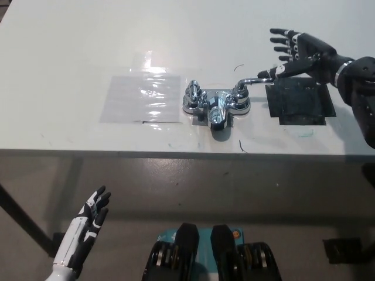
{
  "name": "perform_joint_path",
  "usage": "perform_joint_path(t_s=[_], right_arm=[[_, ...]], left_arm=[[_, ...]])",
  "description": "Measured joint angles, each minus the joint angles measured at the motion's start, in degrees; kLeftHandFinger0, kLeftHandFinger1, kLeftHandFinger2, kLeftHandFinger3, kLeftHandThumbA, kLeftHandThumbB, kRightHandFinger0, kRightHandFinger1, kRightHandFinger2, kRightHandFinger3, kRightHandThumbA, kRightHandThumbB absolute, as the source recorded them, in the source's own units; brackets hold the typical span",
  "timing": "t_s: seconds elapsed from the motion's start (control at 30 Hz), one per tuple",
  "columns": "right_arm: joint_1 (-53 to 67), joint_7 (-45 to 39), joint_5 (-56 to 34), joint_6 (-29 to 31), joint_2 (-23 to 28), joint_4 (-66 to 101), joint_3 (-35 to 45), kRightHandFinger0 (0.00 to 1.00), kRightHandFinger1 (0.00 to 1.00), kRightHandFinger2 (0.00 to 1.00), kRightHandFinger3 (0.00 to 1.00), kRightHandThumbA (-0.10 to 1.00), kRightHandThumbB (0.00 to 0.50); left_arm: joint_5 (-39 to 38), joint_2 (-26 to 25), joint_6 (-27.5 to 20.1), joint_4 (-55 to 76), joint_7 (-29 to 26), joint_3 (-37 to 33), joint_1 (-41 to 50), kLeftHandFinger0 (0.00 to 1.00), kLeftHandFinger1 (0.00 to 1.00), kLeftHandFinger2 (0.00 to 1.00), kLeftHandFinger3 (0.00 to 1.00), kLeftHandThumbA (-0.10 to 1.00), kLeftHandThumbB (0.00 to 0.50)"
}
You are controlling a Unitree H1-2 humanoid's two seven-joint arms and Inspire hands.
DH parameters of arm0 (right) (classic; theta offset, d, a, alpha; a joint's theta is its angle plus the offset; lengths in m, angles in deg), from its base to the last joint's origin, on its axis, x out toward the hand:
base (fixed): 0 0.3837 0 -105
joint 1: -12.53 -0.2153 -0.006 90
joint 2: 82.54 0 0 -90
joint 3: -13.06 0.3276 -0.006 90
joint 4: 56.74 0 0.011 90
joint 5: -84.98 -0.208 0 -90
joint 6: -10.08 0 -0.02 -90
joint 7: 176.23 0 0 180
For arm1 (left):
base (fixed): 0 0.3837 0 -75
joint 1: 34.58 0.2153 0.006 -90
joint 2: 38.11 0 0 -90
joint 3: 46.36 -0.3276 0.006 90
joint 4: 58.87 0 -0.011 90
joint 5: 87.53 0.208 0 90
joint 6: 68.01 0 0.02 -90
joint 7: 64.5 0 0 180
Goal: The faucet is at the center of the desk and the robot turn off the faucet by turning the right faucet handle using the right hand
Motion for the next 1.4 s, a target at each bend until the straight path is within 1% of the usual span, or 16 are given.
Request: perform_joint_path(t_s=[0.1,0.17,0.23,0.27,0.37,0.4,0.53,0.63,0.97,1.03,1.1,1.2,1.33,1.4], right_arm=[[-0.45,0.01,0.31,0.05,-0.43,-1.73,0.76,1.0,1.0,1.0,1.0,1.0,0.371],[-0.7,0.03,0.43,0.17,-0.72,-2.67,1.22,1.0,1.0,1.0,1.0,1.0,0.393],[-0.85,0.05,0.56,0.24,-1.11,-3.52,1.66,1.0,1.0,1.0,1.0,1.0,0.396],[-0.86,0.04,0.59,0.24,-1.31,-3.74,1.87,1.0,1.0,1.0,1.0,1.0,0.41],[-0.86,0.0,0.64,0.38,-2.0,-4.14,2.75,1.0,1.0,1.0,1.0,1.0,0.42],[-0.89,-0.06,0.65,0.5,-2.31,-4.31,3.16,1.0,1.0,1.0,1.0,1.0,0.428],[-0.97,-0.28,0.68,0.89,-3.12,-5.13,4.09,1.0,1.0,1.0,1.0,1.0,0.44],[-1.05,-0.42,0.69,0.96,-3.75,-5.79,4.6,1.0,1.0,1.0,1.0,1.0,0.443],[-1.41,-1.05,0.63,0.94,-4.62,-7.36,7.64,1.0,1.0,1.0,1.0,1.0,0.43],[-1.41,-1.07,0.63,0.94,-4.74,-7.57,7.86,1.0,1.0,1.0,1.0,1.0,0.427],[-1.41,-1.13,0.63,0.94,-4.93,-7.72,8.12,1.0,1.0,1.0,1.0,1.0,0.414],[-1.41,-1.16,0.69,0.95,-5.05,-7.83,8.24,1.0,1.0,1.0,1.0,1.0,0.424],[-1.37,-1.18,0.72,0.95,-5.05,-8.19,8.34,1.0,1.0,1.0,1.0,1.0,0.375],[-1.33,-1.27,0.72,0.95,-5.05,-8.31,8.46,1.0,1.0,1.0,1.0,1.0,0.391]], left_arm=[[0.03,0.0,-0.02,0.0,0.0,0.0,0.0,1.0,1.0,1.0,1.0,0.92,0.329],[0.04,0.0,-0.02,0.0,0.0,0.0,0.0,1.0,1.0,1.0,1.0,0.92,0.338],[0.03,0.0,-0.02,0.0,0.01,0.0,0.0,1.0,1.0,1.0,1.0,0.91,0.338],[0.04,0.0,-0.02,0.0,0.01,0.0,0.0,1.0,1.0,1.0,1.0,0.91,0.33],[0.04,0.01,-0.05,-0.04,0.01,-0.03,-0.01,1.0,1.0,1.0,1.0,0.91,0.329],[0.05,0.01,-0.08,-0.09,0.0,-0.02,0.0,1.0,1.0,1.0,1.0,0.91,0.338],[0.13,0.01,-0.09,-0.1,0.0,-0.03,0.01,1.0,1.0,1.0,1.0,0.91,0.33],[0.13,0.01,-0.1,-0.1,0.0,-0.03,-0.01,1.0,1.0,1.0,1.0,0.91,0.339],[0.23,0.01,-0.14,-0.09,0.01,-0.12,-0.01,1.0,1.0,1.0,1.0,0.91,0.337],[0.24,0.01,-0.14,-0.09,0.0,-0.12,-0.01,1.0,1.0,1.0,1.0,0.91,0.328],[0.3,0.01,-0.14,-0.09,0.01,-0.12,-0.02,1.0,1.0,1.0,1.0,0.9,0.331],[0.33,0.01,-0.14,-0.08,0.01,-0.11,-0.15,1.0,1.0,1.0,1.0,0.9,0.332],[0.34,0.01,-0.14,-0.09,0.01,-0.1,-0.19,1.0,1.0,1.0,1.0,0.89,0.335],[0.34,0.01,-0.14,-0.09,0.01,-0.1,-0.26,1.0,1.0,1.0,1.0,0.9,0.339]])
